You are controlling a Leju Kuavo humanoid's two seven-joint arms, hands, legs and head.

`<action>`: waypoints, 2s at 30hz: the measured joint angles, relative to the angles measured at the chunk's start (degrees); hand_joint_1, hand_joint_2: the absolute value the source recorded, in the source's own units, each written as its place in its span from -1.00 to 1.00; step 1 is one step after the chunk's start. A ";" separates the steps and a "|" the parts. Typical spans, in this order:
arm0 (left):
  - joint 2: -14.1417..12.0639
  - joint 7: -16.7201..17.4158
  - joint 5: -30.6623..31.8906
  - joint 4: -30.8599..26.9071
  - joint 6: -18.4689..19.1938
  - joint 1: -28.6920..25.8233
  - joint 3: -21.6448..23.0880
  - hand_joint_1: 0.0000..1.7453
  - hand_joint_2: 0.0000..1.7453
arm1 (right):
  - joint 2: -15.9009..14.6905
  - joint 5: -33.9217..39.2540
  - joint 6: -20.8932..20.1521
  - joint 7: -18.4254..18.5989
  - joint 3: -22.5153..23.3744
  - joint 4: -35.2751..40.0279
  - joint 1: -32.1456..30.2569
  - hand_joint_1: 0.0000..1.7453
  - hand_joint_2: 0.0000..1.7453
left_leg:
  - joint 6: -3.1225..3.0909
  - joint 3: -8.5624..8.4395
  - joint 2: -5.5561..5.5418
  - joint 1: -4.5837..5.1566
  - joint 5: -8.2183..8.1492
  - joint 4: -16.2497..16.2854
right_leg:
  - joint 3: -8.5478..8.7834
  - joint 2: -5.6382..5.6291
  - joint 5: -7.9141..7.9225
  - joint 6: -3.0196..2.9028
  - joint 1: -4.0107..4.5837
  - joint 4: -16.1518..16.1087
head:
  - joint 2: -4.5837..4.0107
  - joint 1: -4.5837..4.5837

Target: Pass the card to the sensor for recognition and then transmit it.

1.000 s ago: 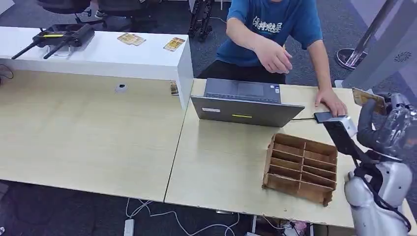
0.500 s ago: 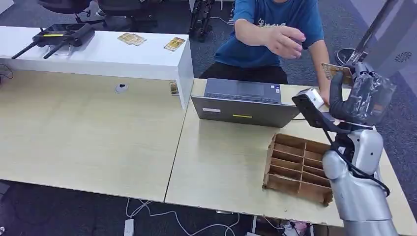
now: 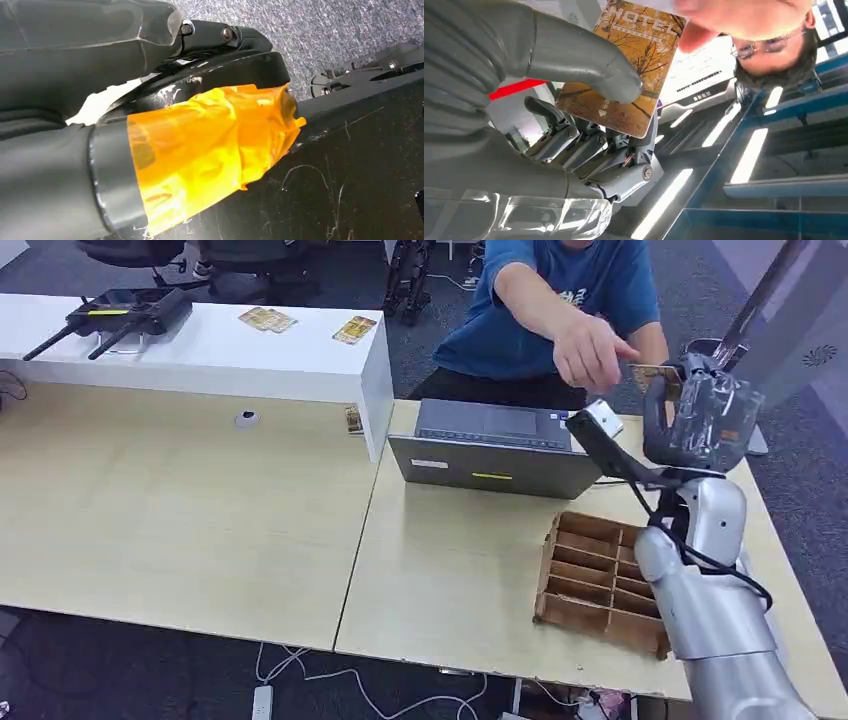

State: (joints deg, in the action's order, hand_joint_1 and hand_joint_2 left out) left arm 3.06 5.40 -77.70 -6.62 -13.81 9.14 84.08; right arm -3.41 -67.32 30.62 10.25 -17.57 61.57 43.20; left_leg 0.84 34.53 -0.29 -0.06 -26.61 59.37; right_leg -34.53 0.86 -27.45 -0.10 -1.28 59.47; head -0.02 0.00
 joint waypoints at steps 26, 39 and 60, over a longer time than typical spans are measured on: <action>0.00 0.52 0.22 0.00 0.09 0.14 0.00 -1.00 -1.00 | 2.40 -1.55 -0.94 1.22 -1.92 -8.37 4.74 -1.00 1.00 | 0.00 0.03 -0.07 0.00 -0.01 0.00 | -0.01 0.05 -0.01 0.01 -0.01 -0.02 | 0.00 0.00; -0.02 0.52 -0.13 0.00 0.11 0.14 0.02 -1.00 -1.00 | 2.40 -1.92 0.77 1.05 -1.97 -8.96 4.65 -1.00 1.00 | 0.00 -0.02 -0.03 0.00 0.00 0.00 | -0.02 0.01 0.00 -0.01 0.00 -0.01 | 0.00 -0.02; 0.00 0.48 -0.35 0.00 0.11 0.14 0.00 -1.00 -1.00 | 2.40 -2.14 1.33 0.35 -2.25 -8.94 4.29 -1.00 1.00 | 0.01 -0.02 -0.03 0.00 0.00 0.01 | -0.02 0.01 0.00 -0.01 0.00 -0.02 | 0.00 -0.02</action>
State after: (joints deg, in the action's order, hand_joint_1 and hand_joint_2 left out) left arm 3.06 5.88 -78.05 -6.62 -13.70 9.28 84.08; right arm -1.01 -69.46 31.95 10.60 -19.82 52.63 47.49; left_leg 0.85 34.51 -0.33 -0.06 -26.61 59.38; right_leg -34.54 0.87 -27.44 -0.11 -1.28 59.46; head -0.02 -0.02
